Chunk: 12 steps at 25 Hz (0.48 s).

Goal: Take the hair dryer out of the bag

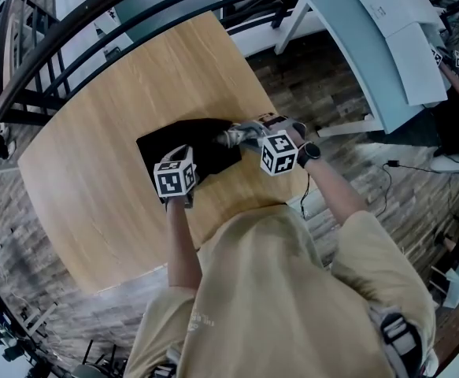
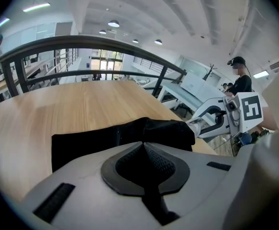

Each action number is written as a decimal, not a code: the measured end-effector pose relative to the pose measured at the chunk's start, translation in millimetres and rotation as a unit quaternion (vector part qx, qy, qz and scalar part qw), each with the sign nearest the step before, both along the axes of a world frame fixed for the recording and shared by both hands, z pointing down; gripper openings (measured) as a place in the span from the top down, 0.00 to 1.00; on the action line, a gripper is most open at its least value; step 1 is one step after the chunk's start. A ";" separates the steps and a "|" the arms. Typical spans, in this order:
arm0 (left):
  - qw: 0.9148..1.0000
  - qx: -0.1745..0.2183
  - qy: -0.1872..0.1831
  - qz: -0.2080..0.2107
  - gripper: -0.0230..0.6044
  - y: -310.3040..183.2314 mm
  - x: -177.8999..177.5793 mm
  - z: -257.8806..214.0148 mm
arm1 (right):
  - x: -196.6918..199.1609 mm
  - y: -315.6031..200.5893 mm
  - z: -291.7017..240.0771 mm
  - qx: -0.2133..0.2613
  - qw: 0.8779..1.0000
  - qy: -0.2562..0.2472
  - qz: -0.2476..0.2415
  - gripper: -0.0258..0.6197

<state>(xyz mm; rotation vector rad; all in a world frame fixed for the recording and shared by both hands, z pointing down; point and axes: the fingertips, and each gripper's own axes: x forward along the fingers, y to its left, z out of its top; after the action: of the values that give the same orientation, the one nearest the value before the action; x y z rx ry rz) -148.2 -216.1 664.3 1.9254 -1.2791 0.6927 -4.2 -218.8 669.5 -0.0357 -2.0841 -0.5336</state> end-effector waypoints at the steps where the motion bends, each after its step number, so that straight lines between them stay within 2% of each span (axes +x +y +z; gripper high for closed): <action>1: 1.000 -0.001 0.001 -0.002 0.94 -0.1 -1.0 0.4 | 3.4 -0.2 -0.2 -0.001 1.000 -0.001 0.005 0.73; 12: 1.000 -0.001 -0.006 0.004 0.94 -6.0 0.4 6.5 | 24.3 0.8 -23.0 0.010 0.999 -0.030 0.032 0.73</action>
<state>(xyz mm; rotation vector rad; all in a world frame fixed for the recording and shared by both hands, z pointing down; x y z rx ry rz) -147.8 -222.0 670.9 1.9281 -1.2784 0.7090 20.1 -218.0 646.6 0.0590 -2.1305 -0.5224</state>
